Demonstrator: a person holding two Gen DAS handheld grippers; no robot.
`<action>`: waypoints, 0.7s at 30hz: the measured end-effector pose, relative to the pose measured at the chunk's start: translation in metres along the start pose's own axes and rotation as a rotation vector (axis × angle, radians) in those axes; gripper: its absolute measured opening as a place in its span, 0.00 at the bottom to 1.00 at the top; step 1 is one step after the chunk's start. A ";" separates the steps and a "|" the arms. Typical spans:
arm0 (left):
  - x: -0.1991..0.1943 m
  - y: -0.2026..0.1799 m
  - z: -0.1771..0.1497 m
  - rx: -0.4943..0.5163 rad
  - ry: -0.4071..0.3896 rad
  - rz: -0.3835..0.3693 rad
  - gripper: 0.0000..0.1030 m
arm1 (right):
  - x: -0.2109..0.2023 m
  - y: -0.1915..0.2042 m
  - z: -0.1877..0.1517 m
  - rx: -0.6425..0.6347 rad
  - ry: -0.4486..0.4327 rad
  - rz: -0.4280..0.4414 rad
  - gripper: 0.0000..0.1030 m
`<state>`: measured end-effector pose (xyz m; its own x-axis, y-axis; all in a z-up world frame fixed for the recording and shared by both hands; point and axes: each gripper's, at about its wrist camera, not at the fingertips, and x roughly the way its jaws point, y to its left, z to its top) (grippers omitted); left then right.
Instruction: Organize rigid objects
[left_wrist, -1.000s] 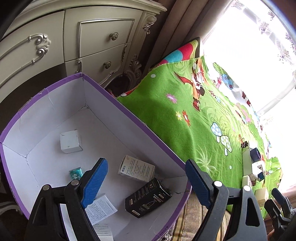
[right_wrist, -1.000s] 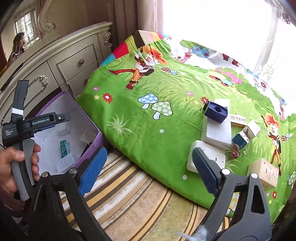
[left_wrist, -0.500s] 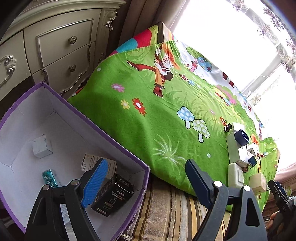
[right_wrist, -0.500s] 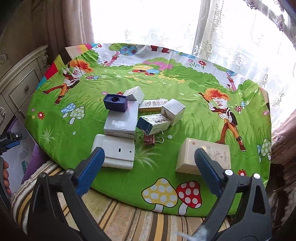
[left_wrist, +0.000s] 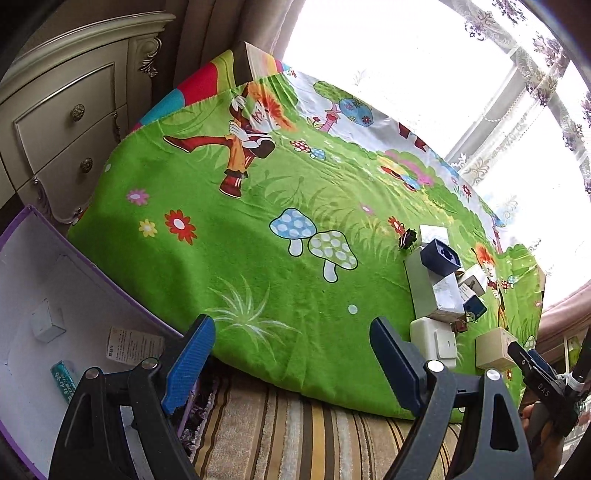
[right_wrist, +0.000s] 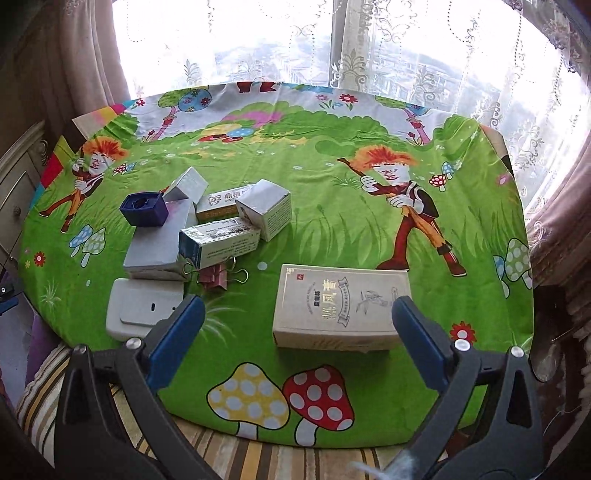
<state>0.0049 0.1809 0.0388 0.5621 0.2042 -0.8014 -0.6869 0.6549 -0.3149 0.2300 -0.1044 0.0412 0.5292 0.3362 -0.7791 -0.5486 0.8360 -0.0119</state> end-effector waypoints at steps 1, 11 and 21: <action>0.002 -0.008 0.001 0.016 0.000 -0.009 0.84 | 0.002 -0.003 0.000 0.004 0.002 -0.006 0.99; 0.024 -0.093 0.017 0.196 0.000 -0.091 0.86 | 0.023 -0.024 -0.004 0.049 0.037 -0.002 0.99; 0.064 -0.163 0.030 0.344 0.012 -0.082 0.87 | 0.035 -0.033 -0.005 0.063 0.050 0.008 0.99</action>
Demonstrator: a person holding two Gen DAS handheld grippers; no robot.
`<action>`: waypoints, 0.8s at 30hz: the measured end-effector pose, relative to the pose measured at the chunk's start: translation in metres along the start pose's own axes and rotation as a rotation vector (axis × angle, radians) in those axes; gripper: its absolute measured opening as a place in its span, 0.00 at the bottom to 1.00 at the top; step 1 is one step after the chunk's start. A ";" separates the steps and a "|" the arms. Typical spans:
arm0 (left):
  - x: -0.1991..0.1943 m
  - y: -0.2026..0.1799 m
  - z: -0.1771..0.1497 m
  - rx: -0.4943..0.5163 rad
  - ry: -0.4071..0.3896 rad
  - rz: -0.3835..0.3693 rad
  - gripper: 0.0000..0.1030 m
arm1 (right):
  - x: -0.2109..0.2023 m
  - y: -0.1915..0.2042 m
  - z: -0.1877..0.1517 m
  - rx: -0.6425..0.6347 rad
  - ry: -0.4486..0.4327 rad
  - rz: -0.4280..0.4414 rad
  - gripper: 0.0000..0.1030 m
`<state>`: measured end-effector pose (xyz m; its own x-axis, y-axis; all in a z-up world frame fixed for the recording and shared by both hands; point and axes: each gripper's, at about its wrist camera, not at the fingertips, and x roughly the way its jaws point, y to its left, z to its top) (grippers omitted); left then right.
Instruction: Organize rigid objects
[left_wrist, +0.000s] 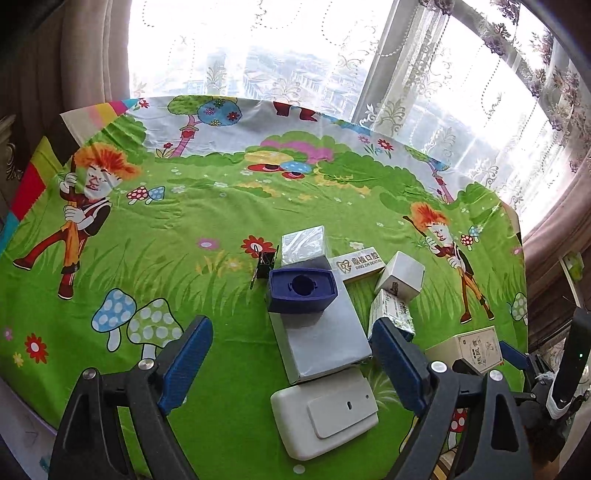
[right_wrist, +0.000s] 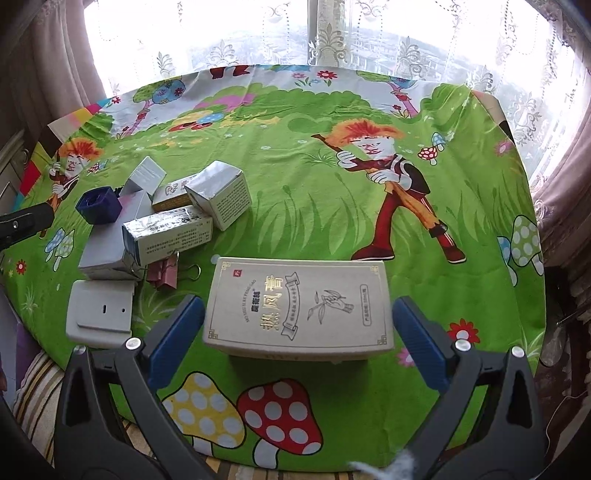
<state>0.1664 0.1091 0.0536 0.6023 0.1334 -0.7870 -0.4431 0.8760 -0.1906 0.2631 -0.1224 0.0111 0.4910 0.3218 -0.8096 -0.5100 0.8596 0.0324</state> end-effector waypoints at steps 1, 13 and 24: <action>0.005 -0.002 0.001 0.004 0.006 0.011 0.87 | 0.002 -0.001 0.000 0.005 0.005 0.006 0.99; 0.048 -0.011 0.015 0.020 0.056 0.098 0.77 | 0.018 -0.002 0.000 -0.004 0.038 0.027 0.99; 0.045 -0.010 0.013 0.038 0.059 0.081 0.51 | 0.013 -0.006 0.000 0.010 0.013 0.021 0.97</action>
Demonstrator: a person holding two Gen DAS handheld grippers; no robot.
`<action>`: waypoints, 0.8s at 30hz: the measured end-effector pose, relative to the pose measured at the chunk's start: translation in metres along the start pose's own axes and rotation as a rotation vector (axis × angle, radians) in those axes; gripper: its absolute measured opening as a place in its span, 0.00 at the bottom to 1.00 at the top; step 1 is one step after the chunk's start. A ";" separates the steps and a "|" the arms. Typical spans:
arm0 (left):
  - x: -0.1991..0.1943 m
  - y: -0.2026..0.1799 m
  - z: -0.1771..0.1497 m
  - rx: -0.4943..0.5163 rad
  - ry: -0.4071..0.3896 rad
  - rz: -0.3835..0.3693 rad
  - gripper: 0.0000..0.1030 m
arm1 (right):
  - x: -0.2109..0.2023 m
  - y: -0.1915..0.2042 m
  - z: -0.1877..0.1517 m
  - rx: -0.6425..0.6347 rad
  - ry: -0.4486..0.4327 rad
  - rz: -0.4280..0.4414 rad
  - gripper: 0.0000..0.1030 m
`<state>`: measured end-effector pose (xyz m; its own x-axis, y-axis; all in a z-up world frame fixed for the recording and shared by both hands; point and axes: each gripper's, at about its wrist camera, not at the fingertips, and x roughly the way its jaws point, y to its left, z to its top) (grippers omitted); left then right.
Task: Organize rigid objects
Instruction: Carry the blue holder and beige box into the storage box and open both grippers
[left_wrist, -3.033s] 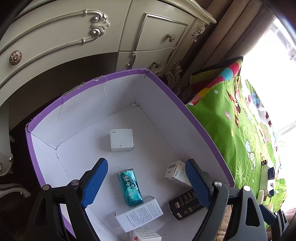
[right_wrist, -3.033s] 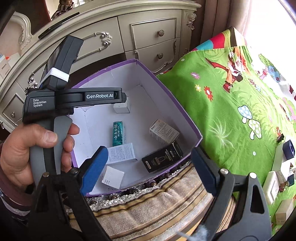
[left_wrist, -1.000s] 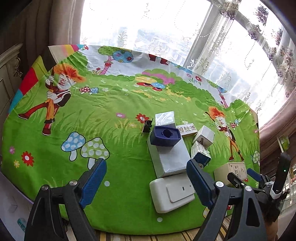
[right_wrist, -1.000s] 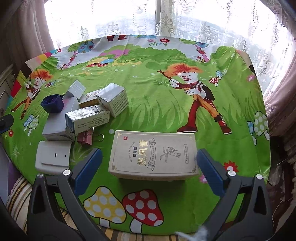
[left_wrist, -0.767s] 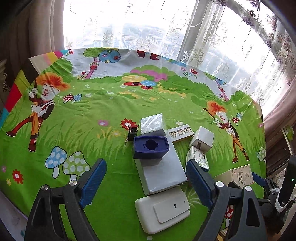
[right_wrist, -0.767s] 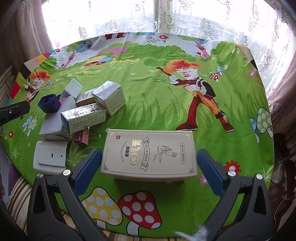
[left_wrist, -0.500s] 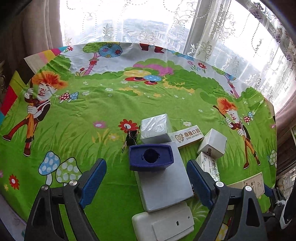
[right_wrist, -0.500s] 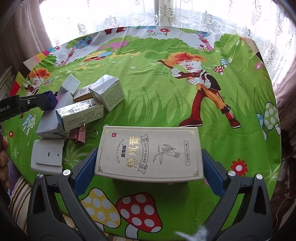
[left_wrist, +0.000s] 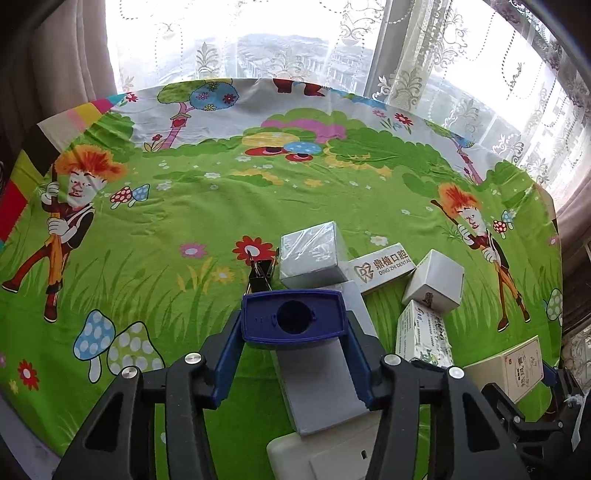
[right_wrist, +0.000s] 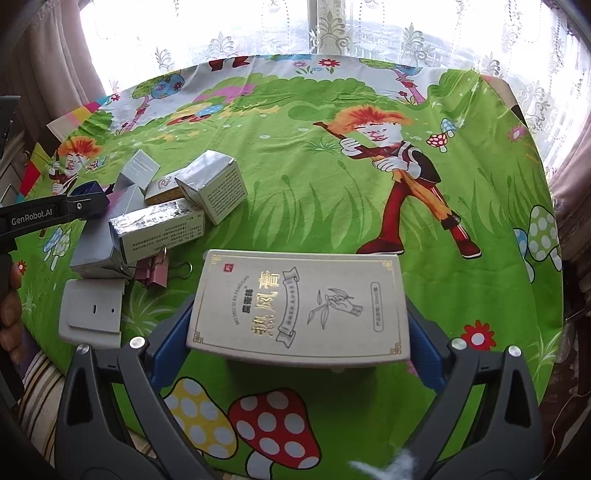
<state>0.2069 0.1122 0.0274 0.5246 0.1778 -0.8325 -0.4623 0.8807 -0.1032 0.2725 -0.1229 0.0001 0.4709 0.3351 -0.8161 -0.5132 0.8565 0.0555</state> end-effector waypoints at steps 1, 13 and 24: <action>-0.003 0.001 -0.001 -0.003 -0.006 -0.002 0.51 | -0.002 0.000 0.000 0.003 -0.005 -0.004 0.97; -0.045 0.045 -0.036 -0.107 -0.012 -0.020 0.51 | -0.031 0.024 -0.002 -0.042 -0.030 0.012 0.97; -0.090 0.122 -0.077 -0.248 -0.048 0.024 0.51 | -0.057 0.078 -0.007 -0.125 -0.039 0.091 0.97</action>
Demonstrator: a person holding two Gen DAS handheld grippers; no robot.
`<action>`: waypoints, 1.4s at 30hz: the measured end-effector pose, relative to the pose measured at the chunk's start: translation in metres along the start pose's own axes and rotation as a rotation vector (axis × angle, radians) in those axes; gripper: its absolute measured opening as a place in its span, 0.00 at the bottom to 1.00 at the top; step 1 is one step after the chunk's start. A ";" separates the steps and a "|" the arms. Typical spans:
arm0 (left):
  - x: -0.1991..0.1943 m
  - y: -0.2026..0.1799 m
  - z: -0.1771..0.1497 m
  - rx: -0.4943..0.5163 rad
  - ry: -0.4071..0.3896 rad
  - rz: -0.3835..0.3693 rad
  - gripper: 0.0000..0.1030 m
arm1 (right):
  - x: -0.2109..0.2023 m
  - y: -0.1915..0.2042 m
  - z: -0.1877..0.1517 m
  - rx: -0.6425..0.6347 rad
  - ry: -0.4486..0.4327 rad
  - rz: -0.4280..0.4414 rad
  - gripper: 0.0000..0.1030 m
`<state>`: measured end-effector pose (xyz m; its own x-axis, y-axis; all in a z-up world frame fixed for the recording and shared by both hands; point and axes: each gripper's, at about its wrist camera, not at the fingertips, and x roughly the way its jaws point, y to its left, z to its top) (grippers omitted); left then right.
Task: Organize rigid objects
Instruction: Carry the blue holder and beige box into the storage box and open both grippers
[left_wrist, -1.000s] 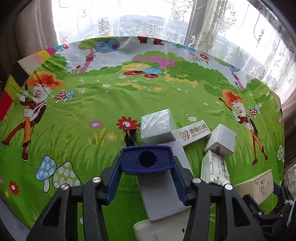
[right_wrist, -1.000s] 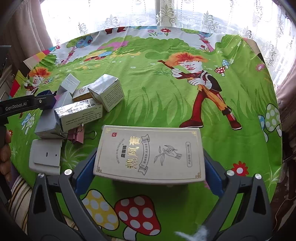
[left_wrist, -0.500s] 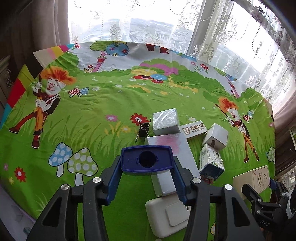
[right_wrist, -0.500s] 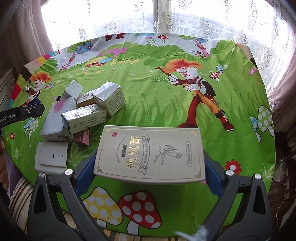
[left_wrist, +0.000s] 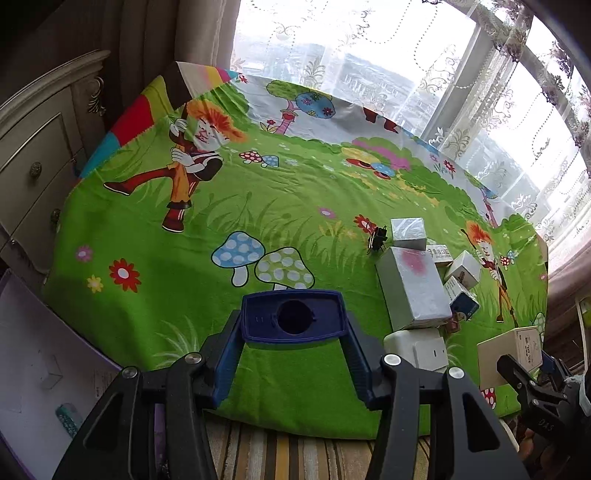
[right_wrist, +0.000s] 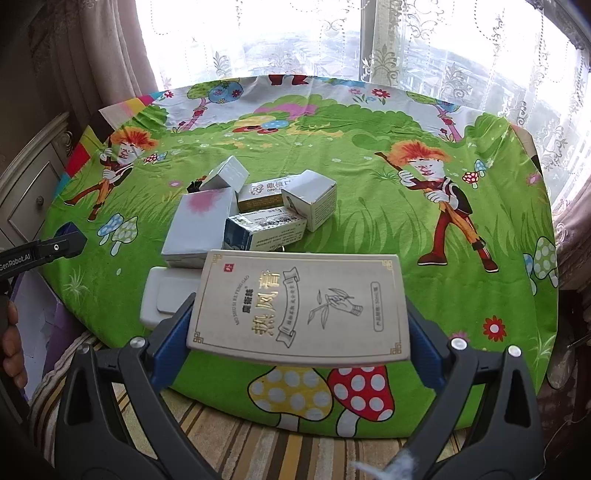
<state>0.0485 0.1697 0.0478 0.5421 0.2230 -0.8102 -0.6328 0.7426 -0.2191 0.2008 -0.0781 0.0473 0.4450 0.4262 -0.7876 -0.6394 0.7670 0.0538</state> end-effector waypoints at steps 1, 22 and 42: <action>-0.003 0.009 -0.002 -0.015 0.000 0.006 0.51 | -0.001 0.007 0.000 -0.011 -0.001 0.006 0.97; -0.058 0.212 -0.063 -0.359 -0.044 0.155 0.51 | -0.020 0.202 -0.011 -0.341 0.054 0.247 0.97; -0.072 0.303 -0.120 -0.561 -0.030 0.215 0.52 | -0.018 0.382 -0.098 -0.742 0.230 0.510 0.98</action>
<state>-0.2488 0.3033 -0.0257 0.3797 0.3549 -0.8543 -0.9208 0.2342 -0.3120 -0.1133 0.1605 0.0220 -0.0851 0.4612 -0.8832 -0.9962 -0.0241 0.0834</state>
